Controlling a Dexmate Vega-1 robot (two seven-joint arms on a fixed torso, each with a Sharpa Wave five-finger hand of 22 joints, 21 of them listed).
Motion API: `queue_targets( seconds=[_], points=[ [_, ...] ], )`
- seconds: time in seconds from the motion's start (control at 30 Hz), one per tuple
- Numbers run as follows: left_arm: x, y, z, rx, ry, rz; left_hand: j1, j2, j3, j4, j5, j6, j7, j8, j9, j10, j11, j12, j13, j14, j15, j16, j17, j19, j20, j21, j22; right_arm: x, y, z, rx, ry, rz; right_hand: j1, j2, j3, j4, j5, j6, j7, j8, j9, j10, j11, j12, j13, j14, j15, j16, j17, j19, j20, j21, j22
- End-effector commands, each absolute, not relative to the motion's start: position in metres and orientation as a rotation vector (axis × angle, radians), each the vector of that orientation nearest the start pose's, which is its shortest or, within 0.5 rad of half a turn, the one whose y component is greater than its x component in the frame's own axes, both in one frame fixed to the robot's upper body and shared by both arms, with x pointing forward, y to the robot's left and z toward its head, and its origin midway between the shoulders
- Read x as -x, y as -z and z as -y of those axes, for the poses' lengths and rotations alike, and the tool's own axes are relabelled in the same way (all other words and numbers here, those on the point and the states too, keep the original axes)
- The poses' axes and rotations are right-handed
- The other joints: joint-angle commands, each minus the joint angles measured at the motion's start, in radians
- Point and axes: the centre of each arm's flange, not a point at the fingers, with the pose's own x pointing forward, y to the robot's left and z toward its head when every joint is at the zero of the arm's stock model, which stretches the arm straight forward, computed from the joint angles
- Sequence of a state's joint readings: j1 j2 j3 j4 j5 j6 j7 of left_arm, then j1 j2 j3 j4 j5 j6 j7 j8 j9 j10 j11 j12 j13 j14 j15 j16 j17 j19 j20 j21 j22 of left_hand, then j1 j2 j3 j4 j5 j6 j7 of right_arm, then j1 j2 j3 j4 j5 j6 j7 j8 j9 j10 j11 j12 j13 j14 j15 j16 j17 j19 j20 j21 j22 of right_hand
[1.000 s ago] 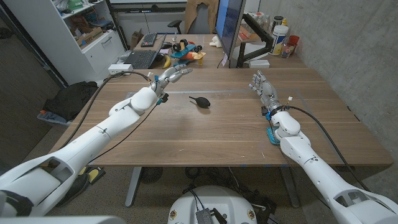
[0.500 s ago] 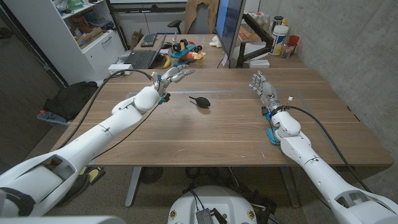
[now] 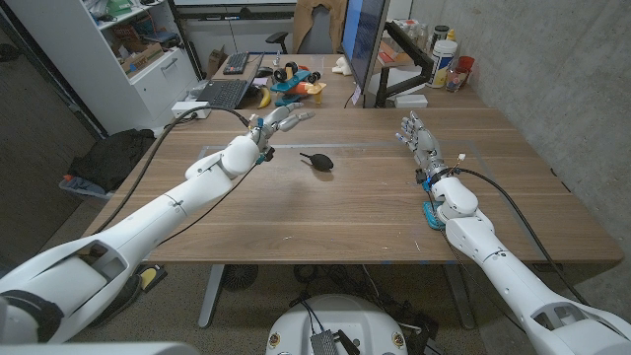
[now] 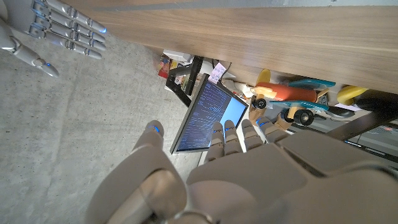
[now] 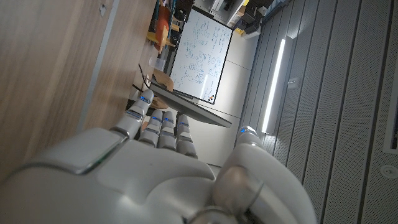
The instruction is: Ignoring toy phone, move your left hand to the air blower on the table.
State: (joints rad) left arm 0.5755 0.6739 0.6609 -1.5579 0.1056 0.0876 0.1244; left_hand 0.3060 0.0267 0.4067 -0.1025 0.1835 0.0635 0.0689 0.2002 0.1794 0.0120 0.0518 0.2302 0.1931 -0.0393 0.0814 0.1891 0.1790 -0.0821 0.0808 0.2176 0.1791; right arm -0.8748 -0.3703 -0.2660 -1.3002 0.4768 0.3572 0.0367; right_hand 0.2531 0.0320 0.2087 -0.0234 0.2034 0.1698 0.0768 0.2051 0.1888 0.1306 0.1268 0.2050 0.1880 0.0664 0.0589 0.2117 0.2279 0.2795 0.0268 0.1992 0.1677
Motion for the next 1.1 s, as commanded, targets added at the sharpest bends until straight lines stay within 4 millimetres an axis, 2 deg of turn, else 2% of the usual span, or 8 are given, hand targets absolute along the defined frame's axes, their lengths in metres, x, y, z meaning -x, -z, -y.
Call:
queue_targets(
  seconds=[0.03,1.1],
  points=[
    [-0.638,-0.083,-0.195,-1.032,0.034,0.697,0.011,0.002,0.003,-0.005,-0.004,0.006,0.001,0.003,0.002,0.004,0.002,0.006,0.005,0.005,0.001,0.009,0.002,0.009,0.002,0.002,0.003,-0.645,0.023,0.269,-0.036,-0.177,0.696,0.005,-0.004,-0.001,-0.005,0.002,0.008,-0.002,0.000,0.001,0.007,-0.002,0.003,0.004,0.006,-0.002,0.009,-0.001,0.007,0.002,-0.006,0.003],
    [-0.630,-0.083,-0.162,-1.196,0.015,0.735,0.020,0.006,0.004,-0.014,-0.006,0.020,-0.006,0.001,0.003,0.014,-0.008,0.005,0.006,0.012,-0.005,0.006,0.002,0.015,0.011,-0.002,0.003,-0.647,0.025,0.269,-0.048,-0.188,0.704,0.001,-0.003,-0.005,-0.007,0.003,0.008,-0.004,-0.003,0.001,0.007,0.002,0.000,0.005,0.006,0.000,0.007,-0.002,0.002,0.006,-0.008,0.003]
  ],
)
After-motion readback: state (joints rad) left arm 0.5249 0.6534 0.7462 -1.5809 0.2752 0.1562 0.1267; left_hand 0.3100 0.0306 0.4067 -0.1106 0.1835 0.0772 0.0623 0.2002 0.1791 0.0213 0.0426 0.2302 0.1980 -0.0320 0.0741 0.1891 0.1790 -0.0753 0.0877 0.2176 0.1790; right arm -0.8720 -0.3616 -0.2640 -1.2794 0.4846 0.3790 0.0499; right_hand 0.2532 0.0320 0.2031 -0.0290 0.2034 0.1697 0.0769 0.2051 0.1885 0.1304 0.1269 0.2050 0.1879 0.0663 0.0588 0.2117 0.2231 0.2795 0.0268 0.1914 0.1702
